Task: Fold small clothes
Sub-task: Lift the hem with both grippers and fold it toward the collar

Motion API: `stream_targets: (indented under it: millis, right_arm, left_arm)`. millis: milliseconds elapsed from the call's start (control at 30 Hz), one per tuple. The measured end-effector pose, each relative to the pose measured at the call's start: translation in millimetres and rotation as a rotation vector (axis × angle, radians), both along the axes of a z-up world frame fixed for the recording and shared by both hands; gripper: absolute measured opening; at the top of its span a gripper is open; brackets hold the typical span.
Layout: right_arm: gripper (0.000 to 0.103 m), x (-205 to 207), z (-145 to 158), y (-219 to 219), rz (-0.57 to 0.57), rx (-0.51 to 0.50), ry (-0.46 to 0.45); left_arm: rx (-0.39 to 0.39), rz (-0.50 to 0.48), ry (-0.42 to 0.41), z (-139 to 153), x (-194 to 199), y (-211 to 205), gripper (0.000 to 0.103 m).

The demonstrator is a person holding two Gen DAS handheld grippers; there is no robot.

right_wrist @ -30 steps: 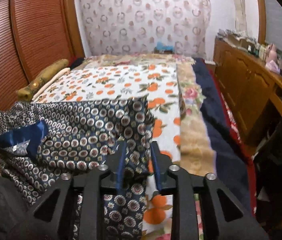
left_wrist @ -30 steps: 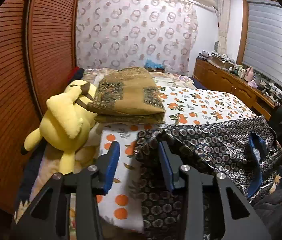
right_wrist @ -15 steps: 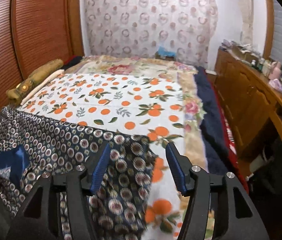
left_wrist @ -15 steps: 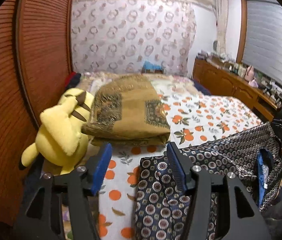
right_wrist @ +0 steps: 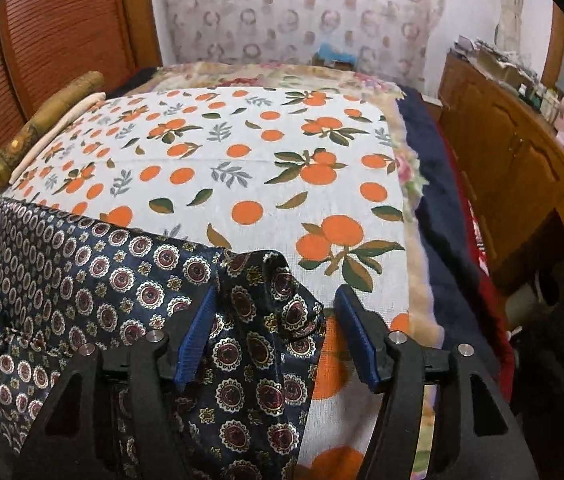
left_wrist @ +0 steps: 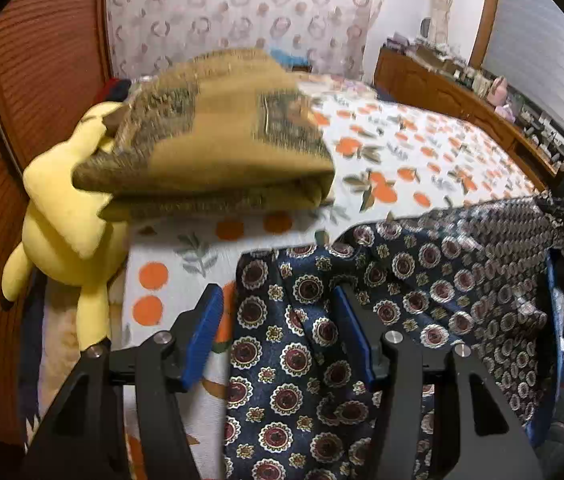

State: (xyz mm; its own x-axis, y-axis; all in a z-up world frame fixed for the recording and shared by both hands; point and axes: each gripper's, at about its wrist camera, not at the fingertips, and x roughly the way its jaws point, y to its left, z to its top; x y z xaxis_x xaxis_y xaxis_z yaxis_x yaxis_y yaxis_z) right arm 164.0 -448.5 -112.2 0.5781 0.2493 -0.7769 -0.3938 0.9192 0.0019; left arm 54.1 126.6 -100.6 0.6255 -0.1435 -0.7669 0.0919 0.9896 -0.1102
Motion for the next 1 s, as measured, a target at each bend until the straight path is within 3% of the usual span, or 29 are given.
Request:
stream_targets:
  millis: [233,267,333,367,400,533,633,833,1000]
  right_arm:
    - [0.062,-0.2,-0.6,9.1,0.033,-0.004,-0.005]
    - [0.054,-0.9,-0.7,11.7,0.044,-0.004,-0.005]
    - [0.035,-4.8,0.4,16.5,0.084,0.005,-0.004]
    - [0.02,-6.9,0.4,18.5,0.103,0.015,0.0]
    - [0.011,-8.9,0.5,20.5,0.122,0.023,0.005]
    - [0.007,-23.2,2.9,31.9,0.184,0.033,-0.007]
    - [0.006,-39.1,19.7,33.4,0.177,0.037,-0.089]
    - [0.006,-58.1,93.3,15.9,0.128,0.099,-0.293]
    - [0.006,-38.8,151.0,13.6,0.105,0.086,-0.417]
  left_arm:
    - [0.019,0.007,0.01,-7.2,2.5,-7.2,0.056]
    - [0.016,-0.006,0.003,-6.9,2.0,-9.8,0.051]
    - [0.008,-0.042,-0.008,-5.6,0.9,-15.5,0.022]
    - [-0.013,-0.059,-0.009,-4.7,-0.2,-17.2,0.015]
    - [-0.017,-0.067,-0.011,-4.0,-0.3,-19.2,0.011]
    - [-0.031,-0.06,-0.078,11.5,-7.5,-22.2,0.005]
    - [-0.062,-0.029,-0.184,44.6,-20.3,-21.5,0.004]
    - [-0.061,-0.011,-0.368,116.2,-20.2,-23.9,0.004]
    - [-0.037,0.018,-0.471,170.6,25.6,-23.8,0.004]
